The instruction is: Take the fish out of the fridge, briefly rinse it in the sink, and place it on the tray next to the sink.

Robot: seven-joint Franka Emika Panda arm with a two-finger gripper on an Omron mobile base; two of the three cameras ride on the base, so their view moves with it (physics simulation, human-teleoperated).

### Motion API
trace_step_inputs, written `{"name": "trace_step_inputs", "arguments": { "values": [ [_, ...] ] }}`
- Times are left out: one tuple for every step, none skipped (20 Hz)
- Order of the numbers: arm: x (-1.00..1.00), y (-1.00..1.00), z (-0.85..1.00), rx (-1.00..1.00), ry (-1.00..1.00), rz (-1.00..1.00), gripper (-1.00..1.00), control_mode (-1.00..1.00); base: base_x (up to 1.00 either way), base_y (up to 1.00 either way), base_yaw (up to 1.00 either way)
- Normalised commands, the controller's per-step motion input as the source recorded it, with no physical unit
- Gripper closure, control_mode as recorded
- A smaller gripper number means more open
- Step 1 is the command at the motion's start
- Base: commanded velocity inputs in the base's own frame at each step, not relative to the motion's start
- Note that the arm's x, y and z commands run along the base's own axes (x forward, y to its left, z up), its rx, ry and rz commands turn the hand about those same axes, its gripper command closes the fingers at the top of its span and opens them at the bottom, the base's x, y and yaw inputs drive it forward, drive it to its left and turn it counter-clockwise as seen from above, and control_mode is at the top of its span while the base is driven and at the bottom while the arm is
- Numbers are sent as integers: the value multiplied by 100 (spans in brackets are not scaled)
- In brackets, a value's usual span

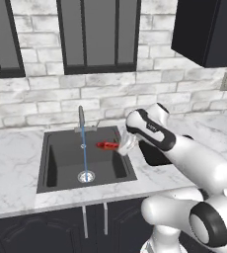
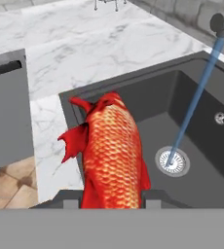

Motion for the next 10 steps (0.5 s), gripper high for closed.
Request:
{"name": "trace_step_inputs", "arguments": {
  "values": [
    [27,11,-18,-2,-1,5,100,-100,0,0,0],
    [23,9,-21,-3,-3,6,100,-100,0,0,0],
    [21,8,-23,-3,-4,6,100,-100,0,0,0],
    [21,6,-26,-5,-7,6,100,-100,0,0,0],
    [15,4,-29,-9,-12,6,100,-100,0,0,0],
    [14,6,-31,-12,-13,7,100,-100,0,0,0],
    [9,1,-29,-15,-17,7,100,-100,0,0,0],
    [7,5,-30,-17,-19,7,100,-100,0,0,0],
    [5,5,-29,-17,-20,7,100,-100,0,0,0],
    [4,7,-31,-18,-19,7,100,-100,0,0,0]
  ]
}}
